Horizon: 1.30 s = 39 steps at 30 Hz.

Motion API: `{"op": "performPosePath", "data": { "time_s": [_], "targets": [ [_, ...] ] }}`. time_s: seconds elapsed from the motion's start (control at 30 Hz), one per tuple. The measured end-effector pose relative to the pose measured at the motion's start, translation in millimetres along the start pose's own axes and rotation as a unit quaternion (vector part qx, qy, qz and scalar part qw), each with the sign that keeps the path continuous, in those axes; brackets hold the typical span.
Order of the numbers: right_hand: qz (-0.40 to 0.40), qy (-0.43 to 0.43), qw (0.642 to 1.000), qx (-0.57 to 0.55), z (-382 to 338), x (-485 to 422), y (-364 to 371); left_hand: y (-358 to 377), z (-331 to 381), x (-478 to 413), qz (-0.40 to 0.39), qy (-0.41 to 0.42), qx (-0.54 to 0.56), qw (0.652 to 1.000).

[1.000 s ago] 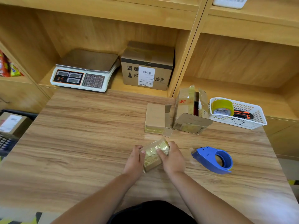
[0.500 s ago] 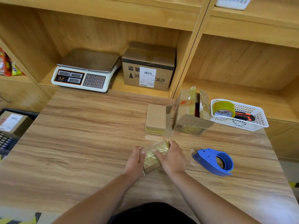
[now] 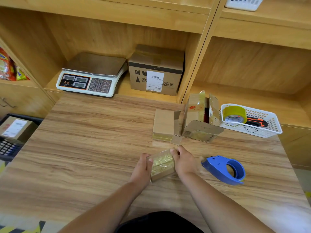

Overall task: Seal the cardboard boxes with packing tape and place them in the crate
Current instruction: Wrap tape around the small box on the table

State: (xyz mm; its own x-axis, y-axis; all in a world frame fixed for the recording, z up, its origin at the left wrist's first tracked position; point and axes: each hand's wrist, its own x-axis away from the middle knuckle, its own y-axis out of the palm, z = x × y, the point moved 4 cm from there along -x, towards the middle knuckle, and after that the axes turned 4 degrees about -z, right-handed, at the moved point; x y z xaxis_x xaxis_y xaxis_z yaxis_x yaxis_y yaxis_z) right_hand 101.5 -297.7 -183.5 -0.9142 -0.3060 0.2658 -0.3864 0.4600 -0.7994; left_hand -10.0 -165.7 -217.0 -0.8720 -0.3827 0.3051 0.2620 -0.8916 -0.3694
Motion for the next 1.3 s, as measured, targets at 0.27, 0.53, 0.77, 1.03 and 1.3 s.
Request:
{"op": "performPosePath", "data": {
  "time_s": [0.27, 0.53, 0.77, 1.03, 1.3],
  "targets": [
    [-0.039, -0.031, 0.998, -0.025, 6.3, -1.6, -6.1, -0.2, -0.6, -0.4, -0.005, 0.0, 0.019, 1.0],
    [-0.072, -0.033, 0.993, -0.089, 21.6, 13.6, 2.2, 9.8, -3.4, -1.9, 0.016, -0.07, 0.127, 0.989],
    [-0.025, 0.002, 0.99, -0.136, 18.8, 17.9, 4.4, 8.6, -0.2, -1.8, -0.02, -0.044, 0.082, 0.995],
    [-0.104, 0.051, 0.963, -0.244, 20.6, 26.1, 6.7, 7.9, -0.7, 0.4, -0.004, -0.036, 0.073, 0.997],
    [-0.06, 0.043, 0.962, -0.263, 12.1, 36.7, 8.9, 3.5, -0.4, 5.7, 0.005, -0.037, 0.061, 0.997]
  ]
}}
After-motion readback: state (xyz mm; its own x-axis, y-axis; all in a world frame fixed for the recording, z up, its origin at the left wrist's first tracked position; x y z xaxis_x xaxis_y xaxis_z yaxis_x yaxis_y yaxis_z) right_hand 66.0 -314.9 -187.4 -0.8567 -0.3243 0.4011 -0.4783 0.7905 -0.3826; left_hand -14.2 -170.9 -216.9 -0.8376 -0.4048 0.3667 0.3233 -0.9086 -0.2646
